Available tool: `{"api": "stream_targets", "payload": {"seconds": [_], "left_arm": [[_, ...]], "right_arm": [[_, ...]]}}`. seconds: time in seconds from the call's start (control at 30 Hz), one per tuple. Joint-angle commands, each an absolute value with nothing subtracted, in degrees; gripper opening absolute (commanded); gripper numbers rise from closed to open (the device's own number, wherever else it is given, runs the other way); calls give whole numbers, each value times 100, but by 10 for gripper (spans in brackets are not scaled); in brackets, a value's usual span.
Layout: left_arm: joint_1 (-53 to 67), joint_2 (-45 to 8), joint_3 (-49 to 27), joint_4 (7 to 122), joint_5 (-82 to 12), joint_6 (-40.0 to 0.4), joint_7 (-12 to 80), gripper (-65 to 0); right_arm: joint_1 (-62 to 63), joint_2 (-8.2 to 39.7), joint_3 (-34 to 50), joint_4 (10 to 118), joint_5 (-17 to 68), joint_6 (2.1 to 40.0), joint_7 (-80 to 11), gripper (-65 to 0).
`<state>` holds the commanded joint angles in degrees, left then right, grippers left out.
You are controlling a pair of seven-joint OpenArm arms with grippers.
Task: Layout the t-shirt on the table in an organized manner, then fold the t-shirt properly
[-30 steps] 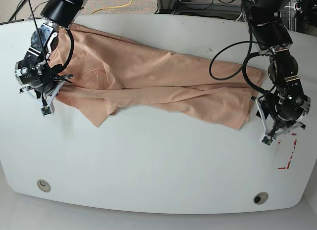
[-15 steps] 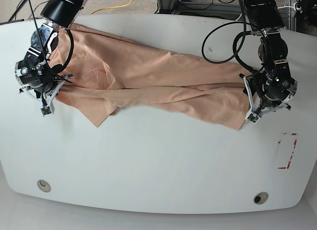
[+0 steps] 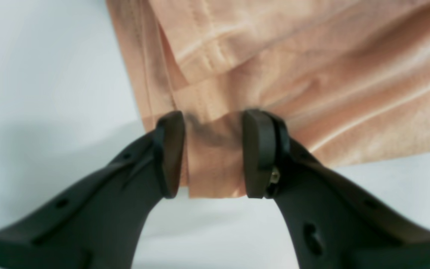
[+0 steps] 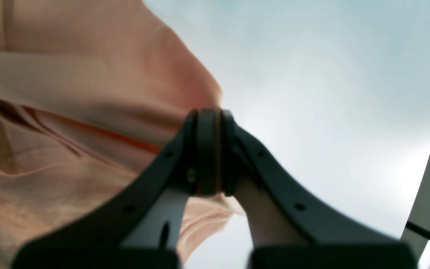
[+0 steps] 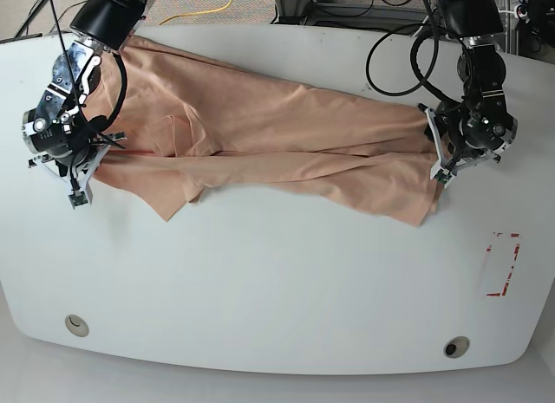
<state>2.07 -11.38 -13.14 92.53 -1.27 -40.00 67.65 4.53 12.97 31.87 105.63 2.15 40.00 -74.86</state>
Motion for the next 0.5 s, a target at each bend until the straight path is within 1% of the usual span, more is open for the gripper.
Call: {"api": "stream_targets", "payload": {"seconds": [0.17,0.3,0.37,0.5], "left_arm": [[242,-1147,-1543,9253,-127,-4000,6765,-404],[233,-1147,-1578,9253,-127,-4000,6765,-404],[224,-1147,-1578,9253,-127,-4000,6765,-404],[215,-1147,-1578,9253,-127,-4000,6765,-404]], "right_arm": [[259,1156,3178,10967,215,4000,-7987,-631],[4,1033,3169,11231,233,4000,-8000,-631],[-171,910,3169,11248,435,4000,-8000,-631],[-558,875,3169,11248,919,4000,-8000,-629]]}}
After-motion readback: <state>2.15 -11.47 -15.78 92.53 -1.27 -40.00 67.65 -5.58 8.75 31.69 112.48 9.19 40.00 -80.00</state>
